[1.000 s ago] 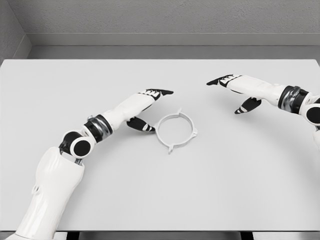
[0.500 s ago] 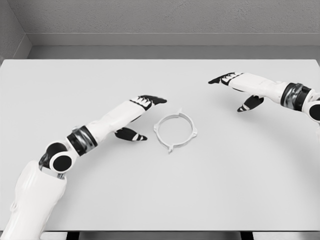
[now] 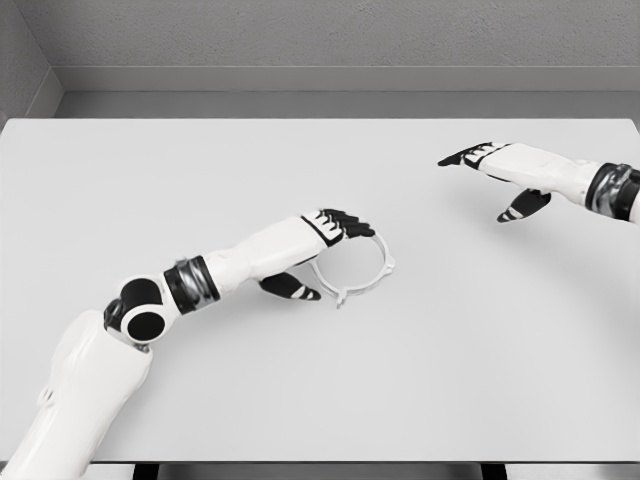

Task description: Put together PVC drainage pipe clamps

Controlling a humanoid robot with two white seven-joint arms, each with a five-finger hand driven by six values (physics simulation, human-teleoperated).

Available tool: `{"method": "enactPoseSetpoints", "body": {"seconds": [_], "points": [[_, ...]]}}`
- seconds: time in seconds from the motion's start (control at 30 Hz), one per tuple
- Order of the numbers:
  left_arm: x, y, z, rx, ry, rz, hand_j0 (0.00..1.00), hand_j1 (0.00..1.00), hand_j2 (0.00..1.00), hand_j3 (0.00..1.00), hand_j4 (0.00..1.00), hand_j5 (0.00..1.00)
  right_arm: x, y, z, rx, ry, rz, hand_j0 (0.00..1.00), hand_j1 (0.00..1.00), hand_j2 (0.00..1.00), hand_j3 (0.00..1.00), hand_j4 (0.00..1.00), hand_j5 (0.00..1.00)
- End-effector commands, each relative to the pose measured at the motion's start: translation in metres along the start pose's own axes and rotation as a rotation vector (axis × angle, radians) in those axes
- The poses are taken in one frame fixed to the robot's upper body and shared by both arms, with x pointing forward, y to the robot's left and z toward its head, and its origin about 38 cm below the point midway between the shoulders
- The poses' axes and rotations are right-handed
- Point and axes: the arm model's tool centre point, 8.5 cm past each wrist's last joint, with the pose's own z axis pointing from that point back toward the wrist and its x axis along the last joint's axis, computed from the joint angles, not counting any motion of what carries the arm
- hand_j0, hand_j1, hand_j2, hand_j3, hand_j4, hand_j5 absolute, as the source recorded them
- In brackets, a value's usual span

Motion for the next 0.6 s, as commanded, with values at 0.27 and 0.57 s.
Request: {"method": "enactPoseSetpoints", "body": {"seconds": [0.27, 0.57], "points": [[0.008, -0.01, -0.008, -0.014, -0.029, 0.026, 1.0, 1.0, 1.0, 1.0, 1.0, 1.0, 0.0, -0.003, 0.001, -0.006, 0.0, -0.001, 1.0, 1.0, 1.0, 1.0, 1.0, 1.0], [0.014, -0.014, -0.019, -0.015, -0.047, 0.034, 1.0, 1.0, 1.0, 1.0, 1.0, 1.0, 0.0, -0.003, 0.001, -0.007, 0.0, 0.0, 1.0, 1.0, 1.0, 1.0, 1.0, 1.0]]}}
